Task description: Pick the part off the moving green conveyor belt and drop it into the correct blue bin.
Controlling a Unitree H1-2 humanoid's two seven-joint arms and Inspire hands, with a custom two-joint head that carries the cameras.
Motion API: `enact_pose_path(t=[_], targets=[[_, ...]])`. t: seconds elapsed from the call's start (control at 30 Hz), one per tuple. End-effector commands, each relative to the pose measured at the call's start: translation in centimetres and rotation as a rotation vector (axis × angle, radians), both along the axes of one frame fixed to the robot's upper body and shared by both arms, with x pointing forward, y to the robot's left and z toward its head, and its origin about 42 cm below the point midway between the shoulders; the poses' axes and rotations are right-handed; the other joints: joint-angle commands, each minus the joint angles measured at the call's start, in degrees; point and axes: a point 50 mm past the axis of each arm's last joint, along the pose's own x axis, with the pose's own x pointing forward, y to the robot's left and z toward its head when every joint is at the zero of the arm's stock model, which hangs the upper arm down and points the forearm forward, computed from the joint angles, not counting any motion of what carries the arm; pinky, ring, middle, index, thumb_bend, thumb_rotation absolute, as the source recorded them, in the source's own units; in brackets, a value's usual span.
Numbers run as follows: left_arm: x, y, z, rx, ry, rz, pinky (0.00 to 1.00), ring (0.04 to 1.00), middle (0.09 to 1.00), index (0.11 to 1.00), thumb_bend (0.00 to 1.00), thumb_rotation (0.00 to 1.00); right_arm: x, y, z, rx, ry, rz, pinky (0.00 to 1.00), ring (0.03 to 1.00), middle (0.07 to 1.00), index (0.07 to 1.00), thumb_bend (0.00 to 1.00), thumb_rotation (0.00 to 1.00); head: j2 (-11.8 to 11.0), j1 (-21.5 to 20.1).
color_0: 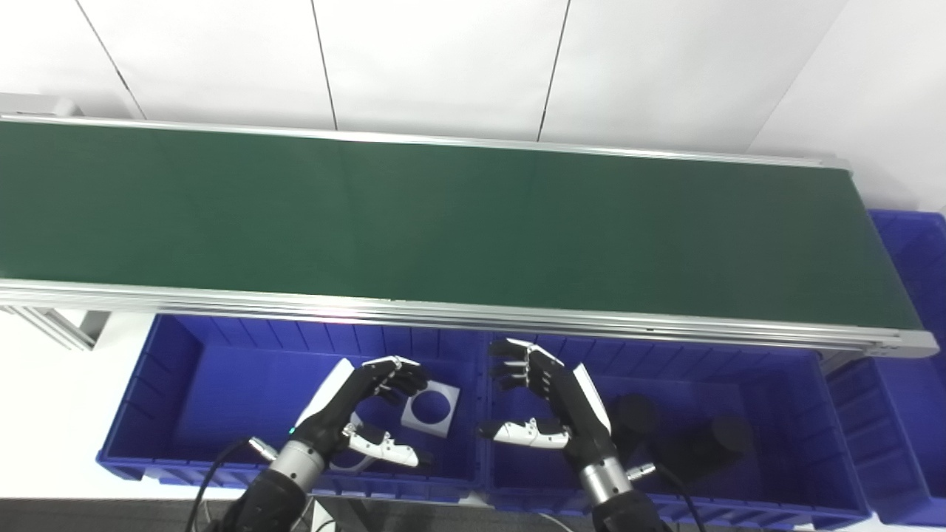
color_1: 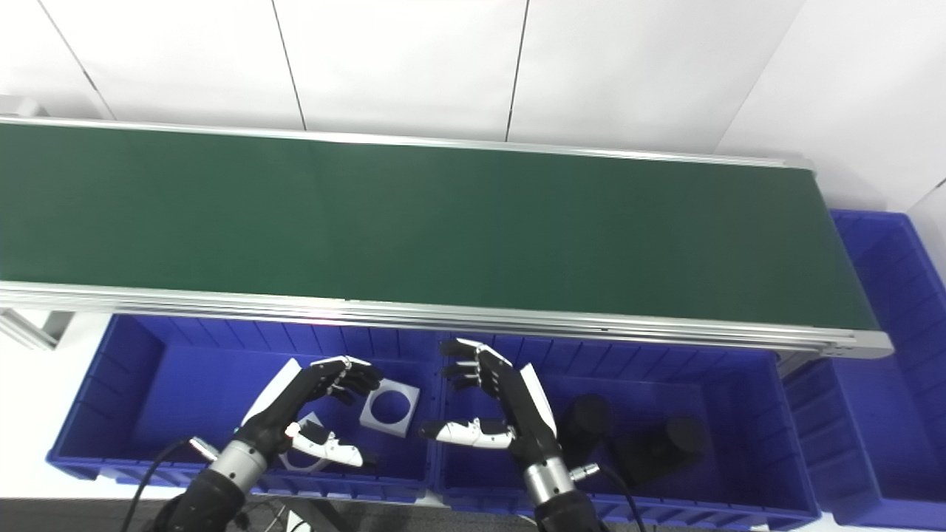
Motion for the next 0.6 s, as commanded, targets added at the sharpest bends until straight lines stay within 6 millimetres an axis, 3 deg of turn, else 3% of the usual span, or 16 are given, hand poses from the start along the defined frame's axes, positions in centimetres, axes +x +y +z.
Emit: enact_pose_path(t=[0.0, 0.2, 0.47, 0.57], targets=[[0.7, -0.9, 0.6, 0.007, -0.057, -0.004, 0.59, 0.653, 0.674, 0.673, 0.86, 0.05, 0.6, -0.6, 1.1, 0.023, -0.075, 0.001, 0.61, 0.69, 0.785, 0.747, 0.86, 0.28, -0.14, 2.66], [0.8, -2.8, 0.1, 0.043, -0.051, 0.011, 0.58, 0.652, 0.671, 0.669, 0.86, 0.07, 0.6, -2.5, 0.9, 0.021, -0.061, -0.001, 0.61, 0.684, 0.781, 0.746, 0.85, 0.24, -0.8, 8.14], [0.8, -3.6, 0.1, 0.038, -0.056, 0.032, 0.56, 0.658, 0.68, 0.676, 0.83, 0.08, 0.6, -3.3, 0.7, 0.03, -0.05, 0.0, 0.62, 0.692, 0.775, 0.746, 0.87, 0.26, -1.01, 8.92], [0.8, -3.4, 0.1, 0.037, -0.059, 0.034, 0.57, 0.661, 0.68, 0.676, 0.84, 0.07, 0.6, -3.1, 0.7, 0.032, -0.048, 0.001, 0.62, 0.688, 0.772, 0.742, 0.86, 0.24, -1.4, 5.82]])
